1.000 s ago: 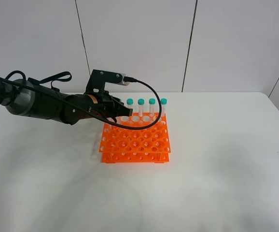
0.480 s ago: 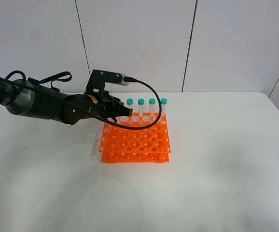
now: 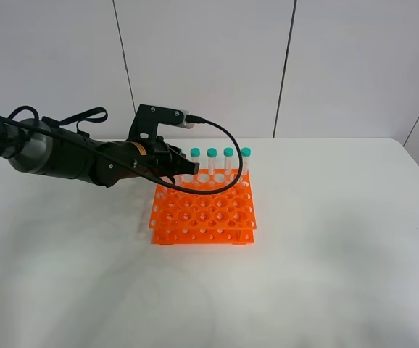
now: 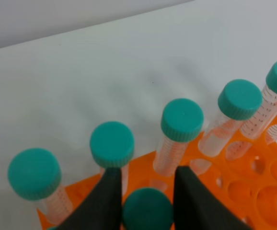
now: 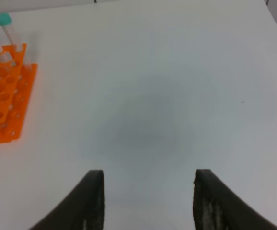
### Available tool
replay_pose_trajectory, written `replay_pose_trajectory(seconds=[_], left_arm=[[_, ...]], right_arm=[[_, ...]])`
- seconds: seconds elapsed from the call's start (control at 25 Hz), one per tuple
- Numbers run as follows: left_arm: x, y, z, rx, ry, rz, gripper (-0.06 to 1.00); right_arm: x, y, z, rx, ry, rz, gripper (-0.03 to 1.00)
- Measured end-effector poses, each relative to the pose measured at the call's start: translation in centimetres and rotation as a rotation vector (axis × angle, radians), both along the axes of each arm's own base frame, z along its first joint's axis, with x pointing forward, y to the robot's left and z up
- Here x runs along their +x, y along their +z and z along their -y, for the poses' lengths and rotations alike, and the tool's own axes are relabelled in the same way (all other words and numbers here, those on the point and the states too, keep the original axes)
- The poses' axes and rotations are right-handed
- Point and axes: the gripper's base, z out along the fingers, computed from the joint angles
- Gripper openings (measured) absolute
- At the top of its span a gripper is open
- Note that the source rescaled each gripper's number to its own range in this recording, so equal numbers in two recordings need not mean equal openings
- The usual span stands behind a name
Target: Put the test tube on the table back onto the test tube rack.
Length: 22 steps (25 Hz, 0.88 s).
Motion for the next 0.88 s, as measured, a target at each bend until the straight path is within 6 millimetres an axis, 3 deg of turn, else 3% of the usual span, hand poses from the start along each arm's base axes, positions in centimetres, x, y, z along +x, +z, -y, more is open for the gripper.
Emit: replay_pose_trajectory(seconds=[0.12, 0.24, 0.6, 0.88], left_arm=[[0.0, 0.0, 0.0, 0.000, 0.000, 0.000, 0.46], [0.0, 0.0, 0.0, 0.000, -0.001, 0.000, 0.58], [-0.1, 0.1, 0.0, 0.001, -0.002, -0.003, 0.62], [-0.5, 3.0, -0.5, -0.018, 0.001, 0.036, 0.62]], right_arm=[[0.0, 0.0, 0.0, 0.000, 0.000, 0.000, 0.86], [0.0, 0.0, 0.0, 0.000, 0.000, 0.000, 0.86], [0.0, 0.0, 0.0, 0.000, 0.000, 0.000, 0.86], [0.0, 0.0, 0.0, 0.000, 0.000, 0.000, 0.86]])
